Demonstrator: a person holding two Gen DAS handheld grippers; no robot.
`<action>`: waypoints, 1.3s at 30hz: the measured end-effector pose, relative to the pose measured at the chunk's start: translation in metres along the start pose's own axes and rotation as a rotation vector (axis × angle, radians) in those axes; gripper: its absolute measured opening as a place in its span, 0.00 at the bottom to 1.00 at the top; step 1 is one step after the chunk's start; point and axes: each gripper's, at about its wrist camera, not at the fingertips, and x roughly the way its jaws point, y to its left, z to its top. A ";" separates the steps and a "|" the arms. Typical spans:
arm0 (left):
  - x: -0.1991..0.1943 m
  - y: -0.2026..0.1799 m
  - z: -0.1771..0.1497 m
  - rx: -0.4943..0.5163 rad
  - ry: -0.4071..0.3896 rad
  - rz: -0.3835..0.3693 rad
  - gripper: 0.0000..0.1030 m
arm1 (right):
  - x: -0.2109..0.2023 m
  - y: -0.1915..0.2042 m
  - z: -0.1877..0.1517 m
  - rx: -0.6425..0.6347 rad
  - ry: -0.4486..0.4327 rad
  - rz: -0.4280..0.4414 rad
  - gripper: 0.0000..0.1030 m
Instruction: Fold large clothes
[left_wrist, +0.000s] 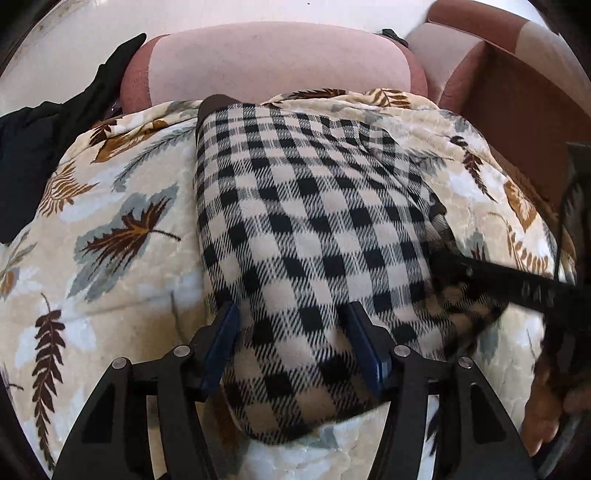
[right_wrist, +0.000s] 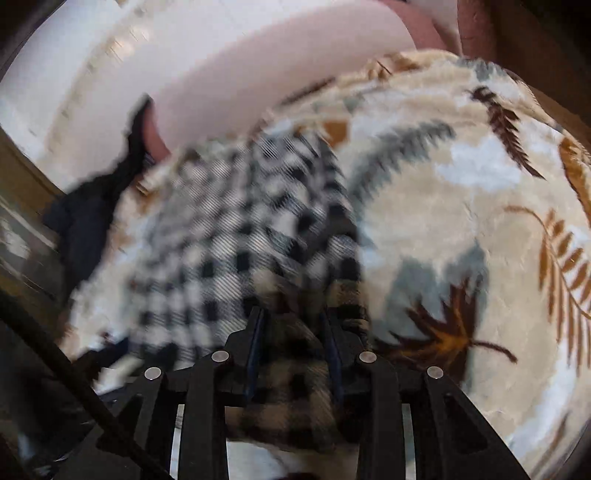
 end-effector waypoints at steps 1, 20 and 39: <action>-0.002 0.000 -0.003 0.008 -0.002 0.001 0.57 | 0.000 -0.006 -0.001 0.024 0.010 0.011 0.37; -0.043 0.050 0.003 -0.082 -0.045 0.059 0.60 | -0.014 -0.048 0.026 0.201 -0.094 0.089 0.61; -0.024 0.057 0.018 -0.018 -0.045 0.204 0.62 | 0.013 -0.024 0.055 0.055 -0.099 0.078 0.72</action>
